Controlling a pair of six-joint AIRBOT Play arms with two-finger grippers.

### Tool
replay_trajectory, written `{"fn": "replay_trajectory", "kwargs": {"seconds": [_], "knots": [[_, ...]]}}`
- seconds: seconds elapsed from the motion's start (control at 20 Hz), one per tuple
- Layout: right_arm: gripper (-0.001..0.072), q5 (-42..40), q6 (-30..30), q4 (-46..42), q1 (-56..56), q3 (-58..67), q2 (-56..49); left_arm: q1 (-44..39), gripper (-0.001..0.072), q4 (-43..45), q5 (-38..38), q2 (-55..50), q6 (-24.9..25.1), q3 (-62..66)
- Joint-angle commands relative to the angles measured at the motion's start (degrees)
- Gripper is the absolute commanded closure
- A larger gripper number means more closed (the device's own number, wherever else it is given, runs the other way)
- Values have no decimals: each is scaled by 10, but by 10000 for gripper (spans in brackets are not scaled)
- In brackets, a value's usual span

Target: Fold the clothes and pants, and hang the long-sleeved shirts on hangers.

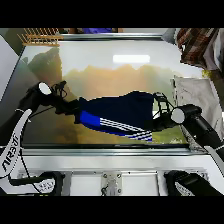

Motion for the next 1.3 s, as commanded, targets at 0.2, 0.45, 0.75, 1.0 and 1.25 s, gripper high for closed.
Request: {"fn": "replay_trajectory", "kwargs": {"seconds": [0.2,0.45,0.75,1.0,1.25], "knots": [[33,-9,-1,105,0,-19,7,1,214,-1,29,40,7,-38],[32,51,-60,139,-124,40,61,16,215,-1,17,156,7,10],[32,59,-228,228,-407,-7,8,-46,696,0,43,254,1,11],[33,-37,-299,302,-463,-71,-118,-150,696,0,90,257,0,11],[34,-67,-346,392,-400,-70,-220,-209,696,0,93,218,-2,12]]}}
